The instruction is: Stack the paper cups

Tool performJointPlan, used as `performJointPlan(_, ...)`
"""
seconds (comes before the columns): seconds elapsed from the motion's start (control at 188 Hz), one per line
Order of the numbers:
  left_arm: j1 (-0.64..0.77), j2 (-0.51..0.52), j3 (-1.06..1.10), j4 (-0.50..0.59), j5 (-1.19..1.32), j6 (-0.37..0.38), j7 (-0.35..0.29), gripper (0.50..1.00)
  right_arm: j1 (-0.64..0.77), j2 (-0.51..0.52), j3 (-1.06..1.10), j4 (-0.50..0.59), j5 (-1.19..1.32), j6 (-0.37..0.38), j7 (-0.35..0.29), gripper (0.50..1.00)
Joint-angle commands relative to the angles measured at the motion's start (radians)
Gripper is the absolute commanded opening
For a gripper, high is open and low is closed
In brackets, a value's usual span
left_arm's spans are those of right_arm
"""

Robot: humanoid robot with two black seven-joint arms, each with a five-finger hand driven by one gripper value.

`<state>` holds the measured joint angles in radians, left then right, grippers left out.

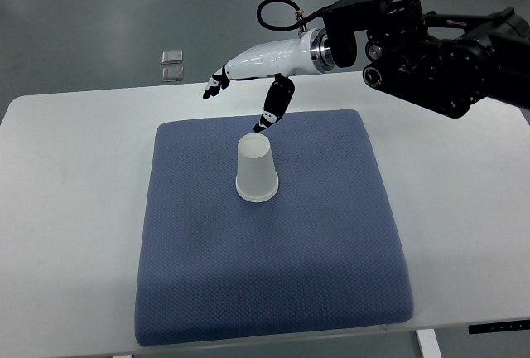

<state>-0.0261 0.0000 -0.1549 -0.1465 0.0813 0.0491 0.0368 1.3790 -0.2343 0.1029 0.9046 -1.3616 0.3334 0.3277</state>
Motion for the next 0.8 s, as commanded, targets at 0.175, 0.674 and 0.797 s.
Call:
performJointPlan(0.175, 0.0, 0.0, 0.0, 0.001, 0.0, 0.0, 0.0, 1.0, -0.218, 0.006, 0.271, -0.168, 0.021, 0.006, 0.007, 0.887)
performJointPlan(0.674, 0.0, 0.0, 0.0, -0.001, 0.0, 0.0, 0.0, 1.0, -0.311, 0.009, 0.368, -0.388, 0.817, -0.067, -0.001, 0.889)
performJointPlan(0.797, 0.0, 0.0, 0.0, -0.001, 0.0, 0.0, 0.0, 1.0, -0.333, -0.002, 0.367, -0.394, 1.018, -0.114, -0.001, 0.889)
